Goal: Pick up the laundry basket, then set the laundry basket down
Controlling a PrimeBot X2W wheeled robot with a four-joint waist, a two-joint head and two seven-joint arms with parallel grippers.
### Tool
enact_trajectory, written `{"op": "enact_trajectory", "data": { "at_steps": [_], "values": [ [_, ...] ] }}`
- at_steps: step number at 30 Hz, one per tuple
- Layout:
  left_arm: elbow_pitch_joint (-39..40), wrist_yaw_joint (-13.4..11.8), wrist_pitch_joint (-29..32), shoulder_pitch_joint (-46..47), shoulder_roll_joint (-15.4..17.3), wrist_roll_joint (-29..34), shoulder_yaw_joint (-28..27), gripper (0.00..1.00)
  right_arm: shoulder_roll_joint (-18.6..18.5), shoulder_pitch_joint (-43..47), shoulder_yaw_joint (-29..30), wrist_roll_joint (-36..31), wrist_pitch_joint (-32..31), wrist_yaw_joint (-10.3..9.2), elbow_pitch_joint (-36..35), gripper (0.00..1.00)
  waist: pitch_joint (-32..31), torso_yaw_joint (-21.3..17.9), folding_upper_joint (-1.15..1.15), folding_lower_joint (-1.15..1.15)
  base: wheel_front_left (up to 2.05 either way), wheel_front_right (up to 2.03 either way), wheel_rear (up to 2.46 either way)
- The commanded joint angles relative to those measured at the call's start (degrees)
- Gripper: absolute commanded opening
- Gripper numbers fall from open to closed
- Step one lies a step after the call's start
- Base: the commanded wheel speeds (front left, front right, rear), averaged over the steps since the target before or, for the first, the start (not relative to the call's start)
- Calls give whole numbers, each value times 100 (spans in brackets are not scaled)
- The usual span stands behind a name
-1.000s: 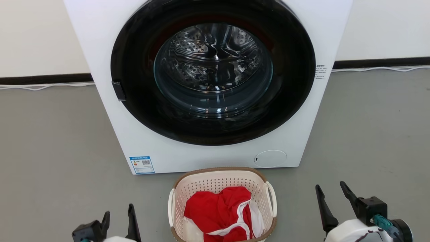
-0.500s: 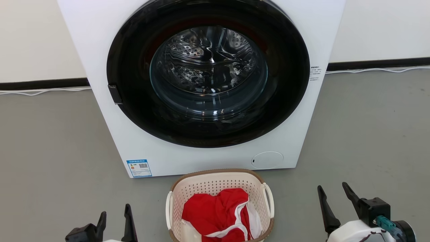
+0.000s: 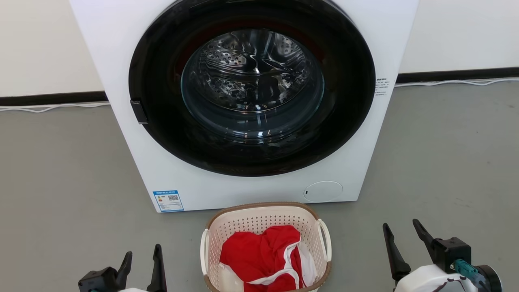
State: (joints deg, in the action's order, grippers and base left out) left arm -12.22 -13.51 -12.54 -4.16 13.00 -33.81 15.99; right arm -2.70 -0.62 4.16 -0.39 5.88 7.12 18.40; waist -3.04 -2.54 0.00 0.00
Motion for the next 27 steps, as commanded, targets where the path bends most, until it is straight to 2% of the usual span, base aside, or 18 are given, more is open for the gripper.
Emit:
{"op": "enact_trajectory", "data": {
  "at_steps": [1, 14, 27],
  "values": [
    [171, 28, -13, 219, 101, -15, -175, 100, -18, -146, -137, 21, -8, 36, -178, 100, 2, 6, 0, 0, 0, 0, 0],
    [270, 420, 36, 294, 317, -119, -70, 100, -18, -211, -200, 60, -21, 36, -113, 100, 24, 36, 0, 0, 0, 0, 0],
    [318, 533, 75, 332, 459, -70, 44, 100, -18, -257, -188, 51, -13, 36, -46, 100, 13, 47, 0, 0, 0, 0, 0]
  ]
}}
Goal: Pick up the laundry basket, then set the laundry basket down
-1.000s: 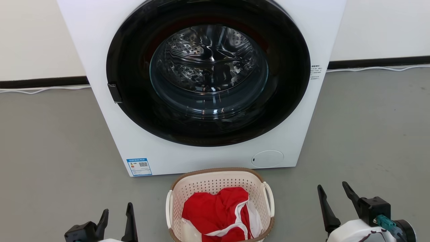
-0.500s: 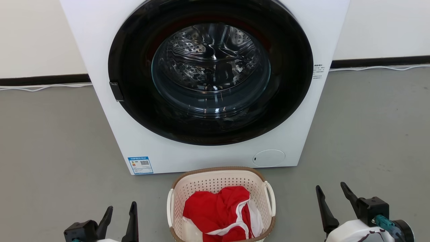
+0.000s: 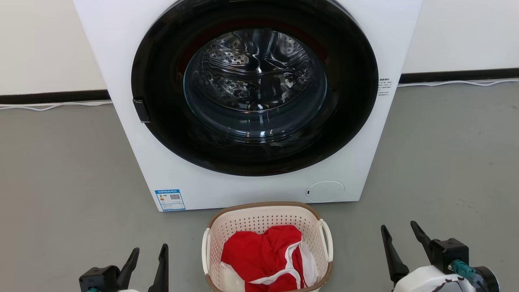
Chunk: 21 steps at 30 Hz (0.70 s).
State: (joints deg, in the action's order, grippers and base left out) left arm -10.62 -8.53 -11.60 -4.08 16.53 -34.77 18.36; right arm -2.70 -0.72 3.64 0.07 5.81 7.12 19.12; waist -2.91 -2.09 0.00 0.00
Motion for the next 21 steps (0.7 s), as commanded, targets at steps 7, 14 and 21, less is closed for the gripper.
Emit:
{"op": "enact_trajectory", "data": {
  "at_steps": [7, 14, 21],
  "values": [
    [218, -24, -12, 334, 185, 94, -174, 100, -18, -255, -125, -9, 8, 36, -93, 100, -12, 15, 0, 0, 0, 0, 0],
    [224, -96, -8, 340, 264, 174, -152, 100, -18, -274, -127, -23, 15, 36, -69, 100, -6, 20, 0, 0, 0, 0, 0],
    [216, -141, -10, 340, 296, 184, -147, 100, -18, -277, -116, -43, 11, 36, -61, 100, -12, 18, 0, 0, 0, 0, 0]
  ]
}}
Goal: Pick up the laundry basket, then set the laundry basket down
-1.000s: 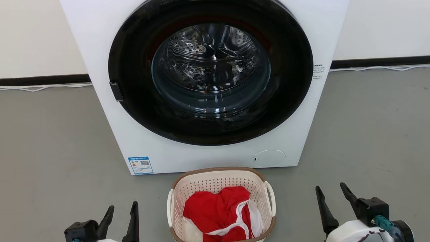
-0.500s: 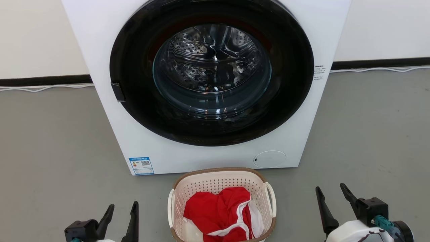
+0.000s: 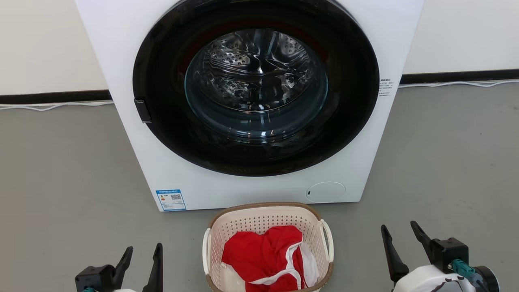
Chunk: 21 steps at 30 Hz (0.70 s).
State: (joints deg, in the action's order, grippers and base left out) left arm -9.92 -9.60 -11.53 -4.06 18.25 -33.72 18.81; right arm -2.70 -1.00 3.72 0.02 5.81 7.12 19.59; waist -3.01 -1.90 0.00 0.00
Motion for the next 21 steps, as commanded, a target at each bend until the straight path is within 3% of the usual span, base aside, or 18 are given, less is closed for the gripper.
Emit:
{"op": "enact_trajectory", "data": {
  "at_steps": [1, 5, 6, 13, 17, 21],
  "values": [
    [145, -40, -14, 335, 127, 79, -190, 100, -18, -249, -121, -40, 10, 36, -108, 100, -4, -1, 0, 0, 0, 0, 0],
    [143, -74, 0, 333, 154, 94, -183, 100, -18, -244, -121, -37, 3, 36, -110, 100, -10, 3, 0, 0, 0, 0, 0],
    [0, -54, 36, 0, 33, 35, 2, 0, 0, 0, 2, -1, 0, 0, 1, 0, -10, 3, 0, 0, 0, 0, 0],
    [-267, -30, 79, -97, -155, -86, 20, 0, 21, 144, 42, 174, -59, -4, 289, 0, -6, 9, 0, -1, 0, 0, 0],
    [-266, 27, 134, -67, -199, -278, -62, 0, 20, 123, 57, 478, -112, -2, 262, 0, -7, 14, 0, -13, 0, 0, 0],
    [-271, 69, 176, -41, -231, -420, -123, 0, 19, 121, 49, 706, -130, -1, 230, 0, 5, 18, 0, -4, 0, 0, 0]
  ]
}}
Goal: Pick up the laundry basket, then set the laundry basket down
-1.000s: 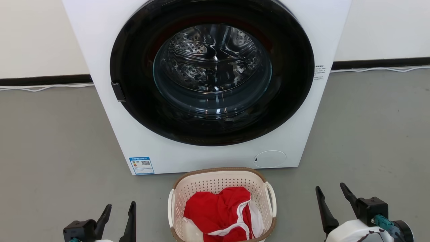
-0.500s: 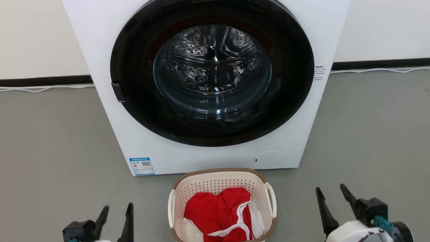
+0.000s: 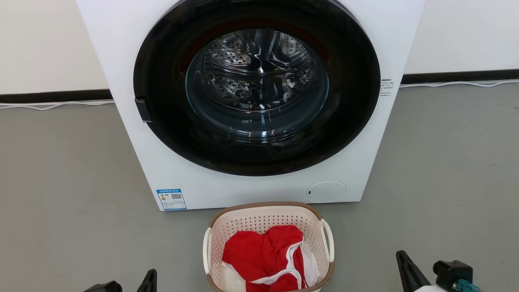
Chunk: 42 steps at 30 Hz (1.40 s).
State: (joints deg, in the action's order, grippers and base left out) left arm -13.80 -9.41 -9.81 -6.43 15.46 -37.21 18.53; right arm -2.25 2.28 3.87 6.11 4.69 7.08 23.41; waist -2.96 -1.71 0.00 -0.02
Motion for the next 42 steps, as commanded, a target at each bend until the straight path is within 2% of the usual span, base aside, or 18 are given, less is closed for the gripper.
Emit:
{"op": "enact_trajectory", "data": {
  "at_steps": [1, 42],
  "values": [
    [115, 64, 16, 206, 37, -118, -114, 0, -26, -210, 31, 169, -22, 3, -160, 0, 6, 1, 0, 1, 0, 0, 0],
    [55, 649, 587, 591, -419, -2054, -962, 0, -40, -425, 94, 3200, -395, 17, -457, 0, 119, 62, 0, 2, 0, 0, 0]
  ]
}}
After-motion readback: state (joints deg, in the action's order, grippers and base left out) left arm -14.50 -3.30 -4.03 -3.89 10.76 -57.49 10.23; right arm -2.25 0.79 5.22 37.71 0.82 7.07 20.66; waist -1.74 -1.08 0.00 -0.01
